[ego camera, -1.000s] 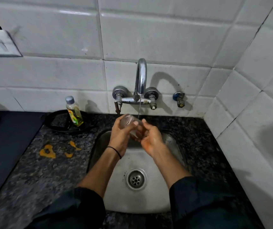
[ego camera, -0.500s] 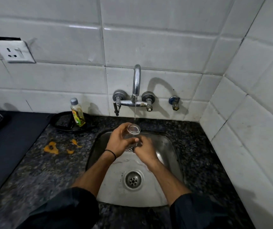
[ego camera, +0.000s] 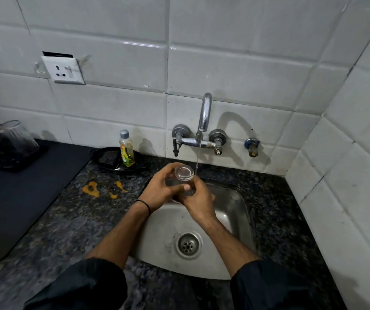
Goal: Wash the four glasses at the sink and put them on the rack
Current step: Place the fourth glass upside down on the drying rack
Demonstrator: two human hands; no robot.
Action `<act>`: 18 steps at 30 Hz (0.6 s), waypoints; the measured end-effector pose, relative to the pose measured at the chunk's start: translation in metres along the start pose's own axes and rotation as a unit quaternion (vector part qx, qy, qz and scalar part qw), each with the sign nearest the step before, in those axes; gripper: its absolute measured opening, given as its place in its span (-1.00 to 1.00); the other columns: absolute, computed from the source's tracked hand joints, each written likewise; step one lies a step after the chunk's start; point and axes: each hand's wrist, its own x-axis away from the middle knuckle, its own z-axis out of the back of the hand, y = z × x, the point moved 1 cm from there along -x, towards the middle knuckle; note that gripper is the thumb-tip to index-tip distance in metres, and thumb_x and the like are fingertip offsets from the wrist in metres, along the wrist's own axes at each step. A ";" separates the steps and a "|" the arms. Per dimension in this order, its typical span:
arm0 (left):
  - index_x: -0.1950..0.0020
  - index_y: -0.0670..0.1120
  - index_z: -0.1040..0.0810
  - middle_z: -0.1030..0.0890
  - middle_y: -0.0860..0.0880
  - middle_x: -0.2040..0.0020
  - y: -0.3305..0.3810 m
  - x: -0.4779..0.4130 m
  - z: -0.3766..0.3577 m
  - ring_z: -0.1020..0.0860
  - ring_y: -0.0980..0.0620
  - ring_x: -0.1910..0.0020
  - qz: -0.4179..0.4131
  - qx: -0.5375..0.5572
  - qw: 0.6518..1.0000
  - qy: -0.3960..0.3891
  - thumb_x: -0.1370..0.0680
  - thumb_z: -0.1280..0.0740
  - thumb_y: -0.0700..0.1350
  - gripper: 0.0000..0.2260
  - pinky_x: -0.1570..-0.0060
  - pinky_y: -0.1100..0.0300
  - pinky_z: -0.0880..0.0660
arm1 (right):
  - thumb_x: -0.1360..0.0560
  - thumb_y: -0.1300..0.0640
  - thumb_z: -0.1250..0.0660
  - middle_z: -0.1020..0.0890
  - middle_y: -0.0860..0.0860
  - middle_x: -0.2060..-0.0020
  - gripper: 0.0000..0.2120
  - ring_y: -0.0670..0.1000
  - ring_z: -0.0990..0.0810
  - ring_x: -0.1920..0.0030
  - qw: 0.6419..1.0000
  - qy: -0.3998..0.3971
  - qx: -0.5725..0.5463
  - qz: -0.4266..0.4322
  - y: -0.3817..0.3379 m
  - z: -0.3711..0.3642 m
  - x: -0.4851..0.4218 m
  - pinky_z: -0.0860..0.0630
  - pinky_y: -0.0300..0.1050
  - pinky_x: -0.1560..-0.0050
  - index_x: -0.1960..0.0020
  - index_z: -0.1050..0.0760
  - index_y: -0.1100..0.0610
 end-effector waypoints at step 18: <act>0.01 -0.06 -0.65 -0.70 -0.08 0.05 -0.086 0.070 0.257 -0.66 -0.03 0.08 0.179 -0.057 0.926 0.327 -0.60 -0.29 -0.26 -0.83 0.11 0.11 -0.57 | -0.36 0.13 -0.62 -0.61 -0.06 0.13 -0.60 -0.07 -0.61 0.12 0.971 -0.201 -0.132 -0.009 -0.105 -0.218 -0.055 -0.55 -0.29 0.13 -0.13 -0.57 0.13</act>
